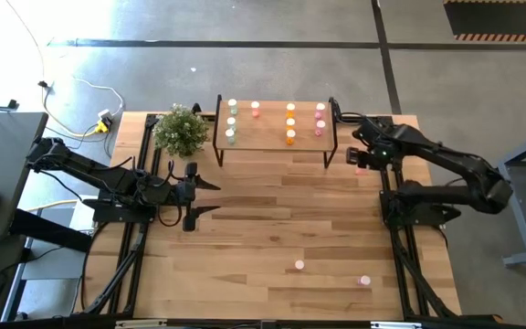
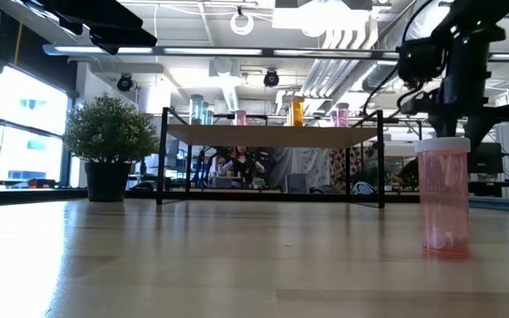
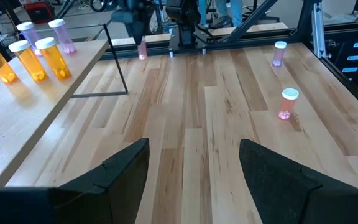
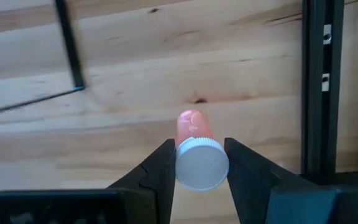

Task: Pick and place medicine bottles onto shelf by color
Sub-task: Put the top pink pill bottle on the shelf aligned with the other pink pill bottle

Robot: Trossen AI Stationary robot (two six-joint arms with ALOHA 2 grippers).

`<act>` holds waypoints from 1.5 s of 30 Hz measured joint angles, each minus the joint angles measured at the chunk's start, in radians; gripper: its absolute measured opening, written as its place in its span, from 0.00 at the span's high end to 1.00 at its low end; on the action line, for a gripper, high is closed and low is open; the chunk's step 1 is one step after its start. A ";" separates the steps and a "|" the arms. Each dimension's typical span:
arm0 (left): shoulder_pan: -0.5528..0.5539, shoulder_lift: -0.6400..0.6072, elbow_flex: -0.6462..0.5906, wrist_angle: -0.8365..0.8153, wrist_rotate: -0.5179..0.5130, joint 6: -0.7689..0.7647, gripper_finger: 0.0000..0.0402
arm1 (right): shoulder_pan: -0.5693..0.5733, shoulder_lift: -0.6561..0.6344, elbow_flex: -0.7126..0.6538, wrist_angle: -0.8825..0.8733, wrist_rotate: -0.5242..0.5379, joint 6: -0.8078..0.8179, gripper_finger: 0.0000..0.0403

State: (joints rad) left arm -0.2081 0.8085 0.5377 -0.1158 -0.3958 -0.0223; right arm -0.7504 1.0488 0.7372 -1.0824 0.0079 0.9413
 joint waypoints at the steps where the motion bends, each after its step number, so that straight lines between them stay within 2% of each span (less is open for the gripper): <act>1: 0.000 0.000 0.000 0.000 0.000 0.000 0.40 | 0.012 -0.019 0.000 -0.003 0.000 0.002 0.72; 11: 0.000 0.000 0.000 0.000 0.000 0.000 0.40 | 0.166 -0.174 0.000 -0.021 -0.002 0.092 0.72; 17: 0.000 0.000 0.000 0.000 0.000 -0.004 0.40 | 0.266 -0.226 0.000 0.051 -0.002 0.135 0.72; 26: 0.036 -0.001 0.000 0.000 -0.043 -0.030 0.40 | 0.423 -0.231 0.000 0.310 -0.002 0.114 0.72; 34: 0.132 -0.001 0.050 -0.079 -0.004 -0.049 0.40 | 0.547 -0.231 0.000 0.591 0.039 0.040 0.72; 40: 0.191 -0.001 0.054 -0.088 0.064 -0.053 0.40 | 0.583 -0.231 0.000 0.803 0.045 -0.079 0.72; 45: 0.223 -0.001 0.054 -0.105 0.094 -0.054 0.40 | 0.583 -0.230 0.000 0.901 0.044 -0.137 0.72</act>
State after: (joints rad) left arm 0.0147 0.8074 0.5919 -0.2204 -0.3014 -0.0762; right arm -0.1673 0.8185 0.7372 -0.1813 0.0522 0.8042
